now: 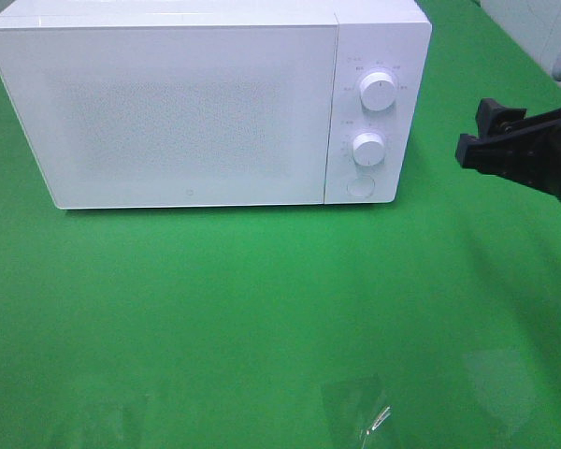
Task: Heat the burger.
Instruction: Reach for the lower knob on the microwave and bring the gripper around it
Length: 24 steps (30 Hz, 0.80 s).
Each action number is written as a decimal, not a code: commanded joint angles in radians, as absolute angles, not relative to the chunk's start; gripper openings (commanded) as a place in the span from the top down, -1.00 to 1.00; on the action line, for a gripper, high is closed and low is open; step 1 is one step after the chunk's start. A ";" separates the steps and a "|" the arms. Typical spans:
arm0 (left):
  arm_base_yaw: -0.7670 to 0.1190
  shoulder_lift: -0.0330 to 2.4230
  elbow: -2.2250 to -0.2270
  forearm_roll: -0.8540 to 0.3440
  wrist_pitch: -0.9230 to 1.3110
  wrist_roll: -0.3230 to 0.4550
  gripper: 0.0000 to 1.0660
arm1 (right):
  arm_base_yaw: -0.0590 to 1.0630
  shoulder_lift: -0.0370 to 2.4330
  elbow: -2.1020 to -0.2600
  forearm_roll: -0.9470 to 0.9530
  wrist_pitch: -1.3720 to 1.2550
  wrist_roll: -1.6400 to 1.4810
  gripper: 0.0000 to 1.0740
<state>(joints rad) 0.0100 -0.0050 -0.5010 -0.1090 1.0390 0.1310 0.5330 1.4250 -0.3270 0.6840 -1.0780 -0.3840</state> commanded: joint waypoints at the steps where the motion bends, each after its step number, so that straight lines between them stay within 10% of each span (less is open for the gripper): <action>1: 0.012 -0.029 -0.498 -0.110 1.037 0.132 -0.89 | 0.593 1.465 -0.329 0.764 -1.180 -0.410 -0.42; 24: 0.012 -0.029 -0.498 -0.110 1.037 0.132 -0.89 | 0.771 1.771 -0.533 0.827 -1.263 -0.363 -0.43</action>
